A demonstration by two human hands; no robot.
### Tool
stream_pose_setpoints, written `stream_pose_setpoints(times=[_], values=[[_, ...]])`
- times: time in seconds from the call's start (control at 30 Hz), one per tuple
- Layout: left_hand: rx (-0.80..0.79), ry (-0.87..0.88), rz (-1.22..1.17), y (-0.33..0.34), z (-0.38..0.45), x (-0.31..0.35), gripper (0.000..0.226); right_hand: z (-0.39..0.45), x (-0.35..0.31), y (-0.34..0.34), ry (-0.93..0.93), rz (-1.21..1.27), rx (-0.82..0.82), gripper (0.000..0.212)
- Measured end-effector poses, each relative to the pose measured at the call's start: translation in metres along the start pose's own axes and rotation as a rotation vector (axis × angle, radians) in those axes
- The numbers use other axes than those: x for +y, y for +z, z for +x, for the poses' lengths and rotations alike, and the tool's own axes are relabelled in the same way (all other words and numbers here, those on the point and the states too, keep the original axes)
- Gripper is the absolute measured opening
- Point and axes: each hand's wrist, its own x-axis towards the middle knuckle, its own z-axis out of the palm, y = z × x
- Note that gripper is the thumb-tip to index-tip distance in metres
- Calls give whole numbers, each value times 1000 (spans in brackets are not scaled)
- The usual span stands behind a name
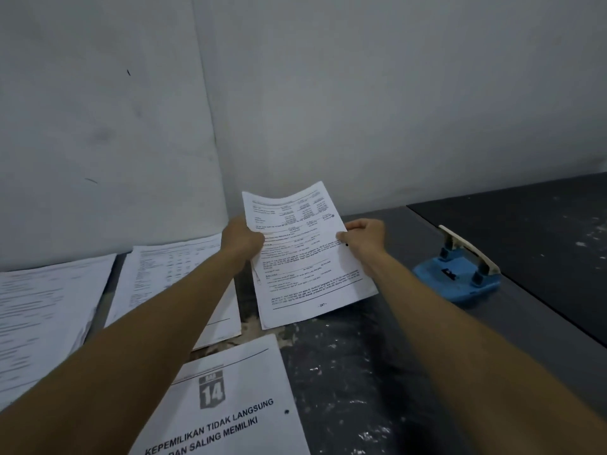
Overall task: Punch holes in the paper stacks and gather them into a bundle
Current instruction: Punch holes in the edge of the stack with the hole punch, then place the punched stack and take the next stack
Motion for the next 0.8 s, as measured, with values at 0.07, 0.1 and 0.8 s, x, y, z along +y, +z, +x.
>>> stream_pose_setpoints(times=[0.07,0.1,0.8], values=[[-2,1,113,3,8,-6,15,6,4,10,-20,-68,35,20],[0,-1,162,4,11,-9,11,8,6,15,-40,-115,53,23],[157,109,580,-20,-16,-30,31,-37,-3,61,-469,-532,-2,33]])
